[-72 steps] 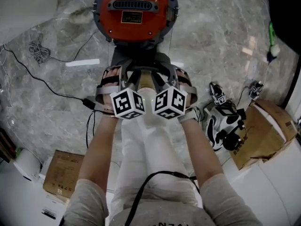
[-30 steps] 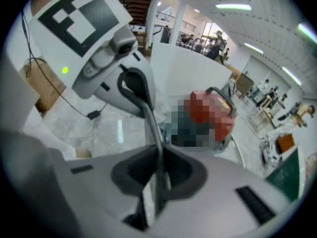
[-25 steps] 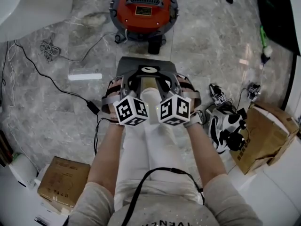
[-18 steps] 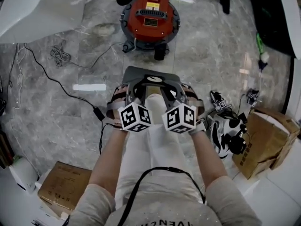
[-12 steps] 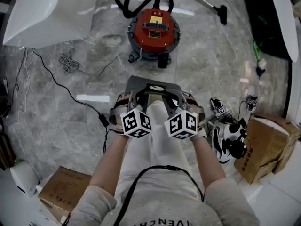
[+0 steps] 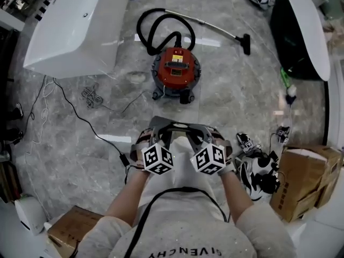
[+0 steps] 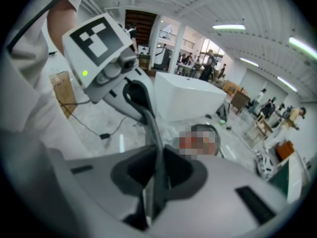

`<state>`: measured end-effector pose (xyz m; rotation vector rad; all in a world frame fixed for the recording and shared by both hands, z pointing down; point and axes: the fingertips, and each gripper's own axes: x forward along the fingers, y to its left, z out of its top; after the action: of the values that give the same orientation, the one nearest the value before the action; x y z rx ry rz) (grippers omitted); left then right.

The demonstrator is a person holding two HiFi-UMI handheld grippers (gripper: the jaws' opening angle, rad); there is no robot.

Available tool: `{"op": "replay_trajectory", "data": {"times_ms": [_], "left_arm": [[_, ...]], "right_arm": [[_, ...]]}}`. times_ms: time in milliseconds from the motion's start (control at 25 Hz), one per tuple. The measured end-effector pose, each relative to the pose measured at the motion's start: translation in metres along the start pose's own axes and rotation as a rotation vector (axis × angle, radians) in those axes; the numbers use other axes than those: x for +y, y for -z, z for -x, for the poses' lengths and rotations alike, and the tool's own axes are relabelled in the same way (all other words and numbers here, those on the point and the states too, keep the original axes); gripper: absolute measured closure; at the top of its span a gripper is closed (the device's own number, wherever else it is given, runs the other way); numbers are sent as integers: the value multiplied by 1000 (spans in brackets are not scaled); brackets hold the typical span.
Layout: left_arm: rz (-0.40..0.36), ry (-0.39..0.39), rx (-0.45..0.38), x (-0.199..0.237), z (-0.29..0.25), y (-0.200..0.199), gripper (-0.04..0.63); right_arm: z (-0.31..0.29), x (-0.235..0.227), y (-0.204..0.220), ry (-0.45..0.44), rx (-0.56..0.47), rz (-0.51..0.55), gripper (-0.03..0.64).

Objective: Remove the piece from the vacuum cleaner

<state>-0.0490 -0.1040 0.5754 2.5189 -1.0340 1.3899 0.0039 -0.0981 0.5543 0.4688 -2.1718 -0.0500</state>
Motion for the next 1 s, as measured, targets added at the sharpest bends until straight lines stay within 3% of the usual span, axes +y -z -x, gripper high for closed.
{"op": "replay_trajectory", "data": {"times_ms": [400,760,1000], "left_arm": [[60,65,-62,15,26,-52,542],[209,101,-84,32,27,-67,543],[289,125,-109,44,29,-79,543]], "right_arm": [[48,-31,-25,-62,-74,-31,565],[56,-54,-40,-123,-129,-2,565],[61,-67,-48,-156,-143,-41,565]]}}
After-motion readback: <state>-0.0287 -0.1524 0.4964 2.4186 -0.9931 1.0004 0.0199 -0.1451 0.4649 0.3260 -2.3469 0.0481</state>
